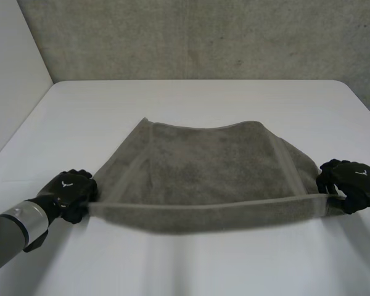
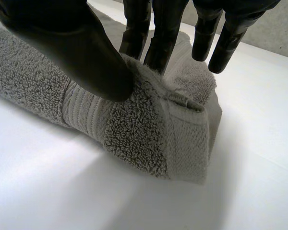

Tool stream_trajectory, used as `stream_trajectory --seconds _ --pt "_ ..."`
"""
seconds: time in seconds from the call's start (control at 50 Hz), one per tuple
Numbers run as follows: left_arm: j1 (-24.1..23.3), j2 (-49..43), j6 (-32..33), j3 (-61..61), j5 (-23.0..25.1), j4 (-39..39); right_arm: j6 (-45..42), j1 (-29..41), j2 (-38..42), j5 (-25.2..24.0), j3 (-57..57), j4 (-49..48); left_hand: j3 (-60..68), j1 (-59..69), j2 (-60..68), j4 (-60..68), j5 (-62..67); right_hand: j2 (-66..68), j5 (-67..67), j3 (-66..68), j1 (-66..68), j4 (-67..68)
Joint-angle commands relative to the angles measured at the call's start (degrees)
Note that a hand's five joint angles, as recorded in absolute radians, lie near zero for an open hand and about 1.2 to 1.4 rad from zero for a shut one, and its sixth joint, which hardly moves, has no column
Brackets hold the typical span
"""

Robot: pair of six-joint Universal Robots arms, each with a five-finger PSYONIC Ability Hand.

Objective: Fold the towel.

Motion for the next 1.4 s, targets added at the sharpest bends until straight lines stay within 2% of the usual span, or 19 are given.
stream_trajectory --seconds 0.02,0.1,0.2,0.26,0.3,0.32,0.36,0.38,0.46,0.62,0.74,0.9,1.1,1.26,1.36,1.4 --pt "0.41 -0.44 -0.09 1.59 0.11 -0.56 0.16 -0.27 -1.58 -0.14 -1.45 1.22 -2.46 7.12 6.9 -2.88 7.4 5.48 4.33 -0.43 5.46 -3.42" --pt "0.5 3.7 -0.44 2.3 0.02 -2.06 -0.72 -1.41 -3.34 -1.02 -2.69 3.16 -2.46 7.12 6.9 -2.88 7.4 5.48 4.33 -0.43 5.46 -3.42" --pt "0.94 15.97 -1.32 3.43 2.65 -7.23 -0.72 -2.82 -9.39 -6.81 -6.72 6.93 -2.46 7.12 6.9 -2.88 7.4 5.48 4.33 -0.43 5.46 -3.42" --pt "0.85 19.34 -2.29 4.14 3.28 -8.56 -0.45 -2.99 -10.9 -8.06 -8.4 7.99 -2.46 7.12 6.9 -2.88 7.4 5.48 4.33 -0.43 5.46 -3.42" --pt "0.59 24.77 -6.57 6.07 3.63 -10.05 0.07 -3.0 -13.44 -9.54 -12.08 10.53 -2.46 7.12 6.9 -2.88 7.4 5.48 4.33 -0.43 5.46 -3.42" --pt "0.58 24.79 -6.59 6.08 3.63 -10.05 0.07 -2.99 -13.45 -9.55 -12.1 10.54 -2.46 7.12 6.9 -2.88 7.4 5.48 4.33 -0.43 5.46 -3.42" --pt "0.32 28.56 -12.19 8.61 3.72 -10.4 0.95 -2.82 -14.94 -10.08 -16.03 13.52 -2.46 7.12 6.9 -2.88 7.4 5.48 4.33 -0.43 5.46 -3.42" --pt "0.32 28.57 -12.22 8.63 3.72 -10.41 0.95 -2.82 -14.94 -10.08 -16.05 13.53 -2.46 7.12 6.9 -2.88 7.4 5.48 4.33 -0.43 5.46 -3.42" --pt "0.23 31.64 -19.23 12.57 3.89 -10.49 3.58 -2.03 -15.12 -10.17 -21.83 15.73 -2.46 7.12 6.9 -2.88 7.4 5.48 4.33 -0.43 5.46 -3.42" --pt "-0.56 30.95 -21.01 19.16 3.72 -11.02 10.08 2.36 -14.68 -9.9 -30.19 15.47 -2.46 7.12 6.9 -2.88 7.4 5.48 4.33 -0.43 5.46 -3.42" --pt "-0.47 26.91 -21.01 20.75 3.37 -11.2 10.8 3.68 -13.11 -9.29 -32.48 13.63 -2.46 7.12 6.9 -2.88 7.4 5.48 4.33 -0.43 5.46 -3.42" --pt "-1.96 26.9 -20.92 21.11 3.1 -12.78 10.71 4.74 -11.43 -7.88 -36.0 12.39 -2.46 7.12 6.9 -2.88 7.4 5.48 4.33 -0.43 5.46 -3.42" --pt "-2.58 27.69 -20.48 14.01 3.89 -14.88 10.09 5.27 -12.92 -7.53 -30.55 10.72 -2.46 7.12 6.9 -2.88 7.4 5.48 4.33 -0.43 5.46 -3.42" --pt "-0.21 33.14 -20.39 7.66 5.91 -15.15 3.77 2.1 -15.29 -9.37 -24.66 13.18 -2.46 7.12 6.9 -2.88 7.4 5.48 4.33 -0.43 5.46 -3.42" --pt "4.45 36.84 -20.74 8.8 8.9 -15.24 2.01 -4.22 -16.26 -10.6 -25.63 15.38 -2.46 7.12 6.9 -2.88 7.4 5.48 4.33 -0.43 5.46 -3.42" --pt "5.5 38.15 -21.18 12.82 11.26 -15.24 2.53 -5.45 -16.09 -13.92 -27.64 15.73 -2.46 7.12 6.9 -2.88 7.4 5.48 4.33 -0.43 5.46 -3.42"
